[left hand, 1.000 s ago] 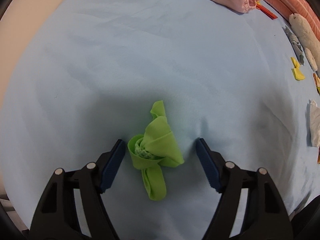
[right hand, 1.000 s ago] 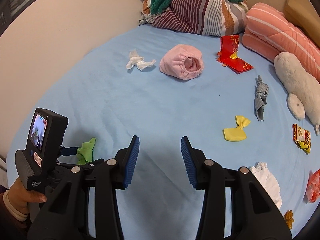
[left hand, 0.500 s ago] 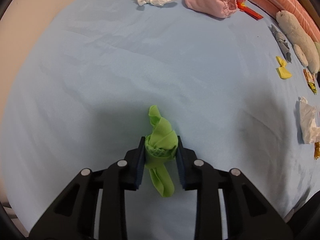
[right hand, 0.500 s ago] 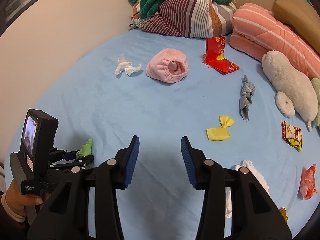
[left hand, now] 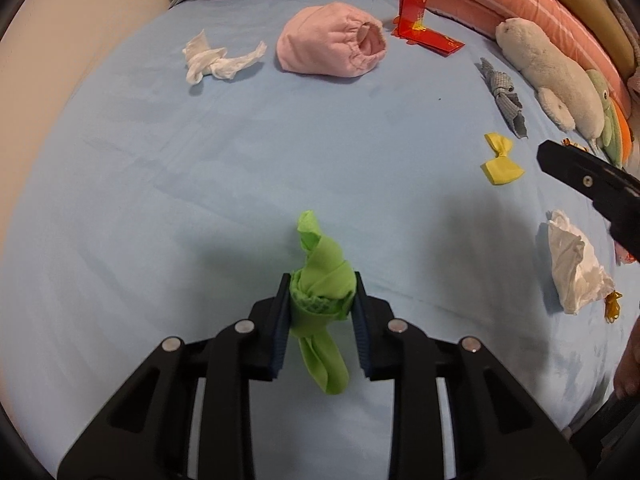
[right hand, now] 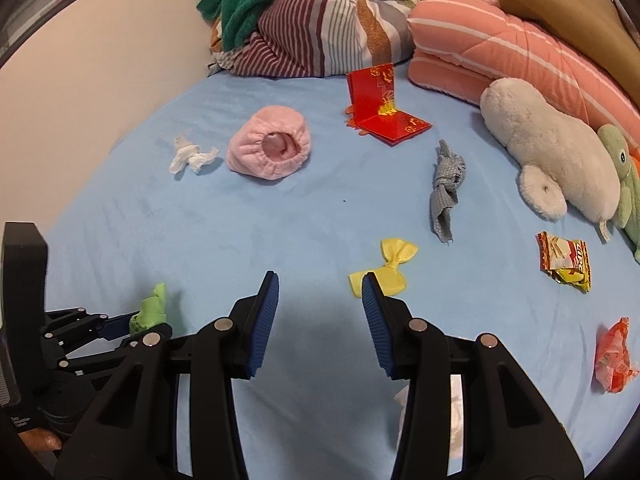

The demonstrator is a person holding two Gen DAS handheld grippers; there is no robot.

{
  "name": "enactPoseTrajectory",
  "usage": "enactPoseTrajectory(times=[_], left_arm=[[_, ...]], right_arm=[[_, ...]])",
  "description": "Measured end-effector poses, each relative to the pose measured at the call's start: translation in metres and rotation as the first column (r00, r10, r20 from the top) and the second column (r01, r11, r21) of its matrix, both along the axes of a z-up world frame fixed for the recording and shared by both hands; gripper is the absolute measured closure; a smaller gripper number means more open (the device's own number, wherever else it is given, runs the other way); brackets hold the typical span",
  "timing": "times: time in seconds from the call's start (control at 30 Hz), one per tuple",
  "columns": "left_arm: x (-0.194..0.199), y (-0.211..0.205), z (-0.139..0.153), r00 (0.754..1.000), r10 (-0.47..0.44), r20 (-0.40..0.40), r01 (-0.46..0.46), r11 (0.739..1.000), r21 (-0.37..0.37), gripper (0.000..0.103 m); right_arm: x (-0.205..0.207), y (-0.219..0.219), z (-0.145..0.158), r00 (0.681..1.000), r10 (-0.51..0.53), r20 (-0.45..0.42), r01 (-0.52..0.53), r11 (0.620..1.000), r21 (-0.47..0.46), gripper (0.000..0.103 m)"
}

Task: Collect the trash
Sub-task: 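Grasp the yellow ribbon with the right tool while left tool holds green cloth, then carry the green cloth and yellow ribbon with both tools to the bin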

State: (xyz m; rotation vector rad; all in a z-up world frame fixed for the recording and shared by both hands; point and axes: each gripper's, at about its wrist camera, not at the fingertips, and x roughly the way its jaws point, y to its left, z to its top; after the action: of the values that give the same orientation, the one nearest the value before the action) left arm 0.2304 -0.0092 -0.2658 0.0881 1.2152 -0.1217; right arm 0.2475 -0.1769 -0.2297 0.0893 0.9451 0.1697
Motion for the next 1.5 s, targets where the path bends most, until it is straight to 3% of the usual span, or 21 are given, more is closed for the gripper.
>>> enactPoseTrajectory(times=[0.23, 0.5, 0.57, 0.63, 0.77, 1.1, 1.5], left_arm=[[0.012, -0.014, -0.003, 0.999, -0.033, 0.01, 0.033, 0.999, 0.002, 0.075], [0.02, -0.022, -0.014, 0.999, -0.048, -0.006, 0.049, 0.999, 0.009, 0.075], [0.021, -0.022, -0.015, 0.999, -0.048, -0.009, 0.048, 0.999, 0.009, 0.075], [0.021, -0.023, -0.015, 0.999, -0.048, -0.008, 0.048, 0.999, 0.011, 0.075], [0.021, -0.023, -0.013, 0.999, -0.044, -0.008, 0.044, 0.999, 0.007, 0.075], [0.002, -0.032, 0.024, 0.996, -0.074, 0.041, 0.074, 0.997, 0.0, 0.075], [-0.068, -0.063, 0.094, 0.976, -0.176, 0.129, 0.177, 0.984, 0.004, 0.075]], right_arm=[[0.036, -0.019, -0.046, 0.995, -0.08, -0.063, 0.078, 0.996, -0.033, 0.061], [0.056, -0.027, -0.077, 0.988, -0.108, -0.112, 0.106, 0.994, -0.031, 0.062], [0.057, -0.026, -0.08, 0.988, -0.11, -0.11, 0.106, 0.994, -0.042, 0.07], [0.056, -0.025, -0.079, 0.99, -0.102, -0.094, 0.096, 0.993, -0.069, 0.095], [0.052, -0.026, -0.075, 0.991, -0.097, -0.093, 0.091, 0.993, -0.071, 0.097], [0.017, -0.026, -0.029, 0.997, -0.067, -0.048, 0.066, 0.997, -0.025, 0.098], [-0.082, -0.04, 0.067, 0.996, -0.053, 0.066, 0.054, 0.998, -0.014, 0.098]])
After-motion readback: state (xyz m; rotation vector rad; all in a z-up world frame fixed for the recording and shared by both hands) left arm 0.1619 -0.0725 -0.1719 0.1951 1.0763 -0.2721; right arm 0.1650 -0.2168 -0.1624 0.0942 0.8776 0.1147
